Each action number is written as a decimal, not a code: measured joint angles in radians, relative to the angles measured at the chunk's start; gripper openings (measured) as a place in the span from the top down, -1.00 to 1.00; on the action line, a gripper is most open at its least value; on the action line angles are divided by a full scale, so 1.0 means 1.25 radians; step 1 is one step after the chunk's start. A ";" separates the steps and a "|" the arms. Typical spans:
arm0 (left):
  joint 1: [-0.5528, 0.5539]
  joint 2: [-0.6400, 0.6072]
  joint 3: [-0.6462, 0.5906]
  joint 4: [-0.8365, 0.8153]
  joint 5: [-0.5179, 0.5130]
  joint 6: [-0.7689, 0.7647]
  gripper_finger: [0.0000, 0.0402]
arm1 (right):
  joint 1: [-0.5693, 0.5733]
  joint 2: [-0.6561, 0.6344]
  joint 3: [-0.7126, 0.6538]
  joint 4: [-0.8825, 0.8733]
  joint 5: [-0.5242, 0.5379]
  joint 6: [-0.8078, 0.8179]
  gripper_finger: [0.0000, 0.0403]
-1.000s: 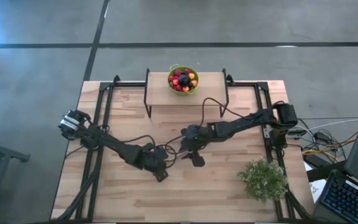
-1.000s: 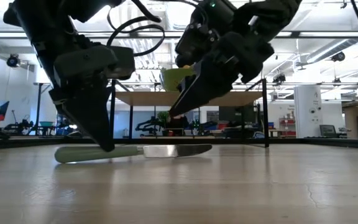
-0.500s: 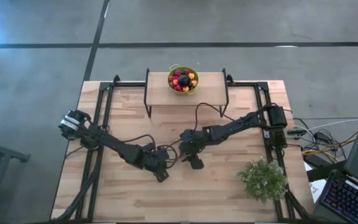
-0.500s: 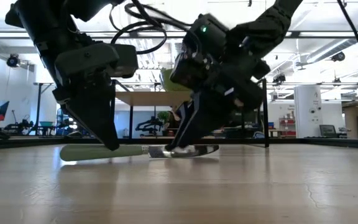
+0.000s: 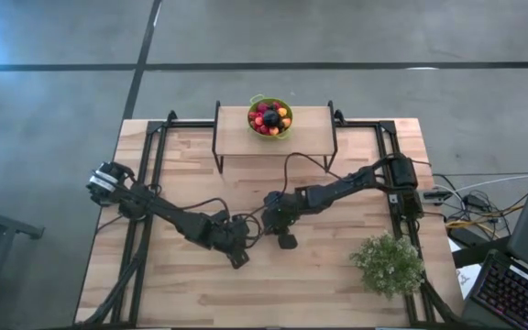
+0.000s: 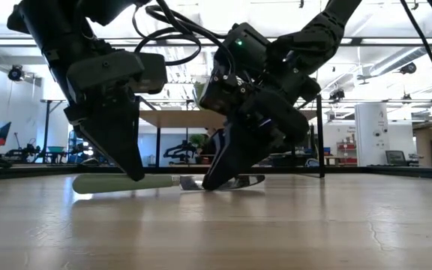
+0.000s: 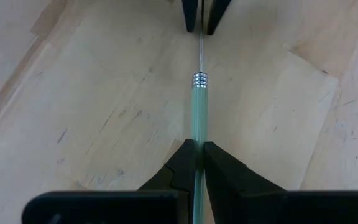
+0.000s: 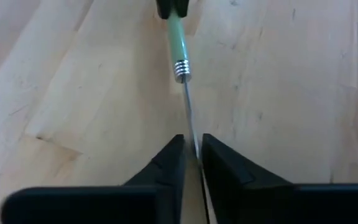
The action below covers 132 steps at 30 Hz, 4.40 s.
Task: Pick & Place Fruit
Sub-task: Put the green knife on the shelf to the left of the green colander
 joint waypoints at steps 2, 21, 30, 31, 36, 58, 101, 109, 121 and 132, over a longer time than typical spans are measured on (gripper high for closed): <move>0.000 0.000 0.000 0.000 0.000 0.000 0.85 | 0.000 -0.001 0.000 -0.006 0.001 0.002 0.88; 0.001 -0.014 0.004 -0.003 0.002 0.018 0.73 | 0.000 -0.045 -0.006 -0.087 -0.003 0.007 0.96; 0.003 -0.053 0.024 -0.027 0.010 0.080 0.20 | 0.001 -0.146 -0.019 -0.188 0.000 -0.019 0.96; 0.003 -0.062 0.024 -0.034 0.010 0.090 0.15 | 0.001 -0.155 -0.020 -0.204 -0.001 -0.024 0.96; 0.003 -0.128 0.023 -0.034 -0.009 0.144 0.05 | 0.009 -0.219 -0.028 -0.270 0.001 -0.042 0.96; 0.004 -0.319 0.013 0.025 -0.176 0.410 0.04 | 0.154 -0.572 -0.157 -0.279 0.344 -0.267 0.96; 0.271 -0.318 0.013 0.238 0.420 -0.026 0.05 | 0.219 -0.615 -0.093 -0.080 0.688 -1.252 0.96; 0.275 -0.318 0.014 0.291 0.553 -0.040 0.05 | 0.207 -0.615 -0.084 -0.081 0.690 -1.298 0.96; 0.275 -0.309 0.014 0.295 0.568 -0.024 0.13 | 0.198 -0.615 -0.084 -0.054 0.688 -1.323 0.96; 0.276 -0.290 0.014 0.318 0.568 0.013 0.67 | 0.184 -0.615 -0.085 -0.054 0.679 -1.331 0.96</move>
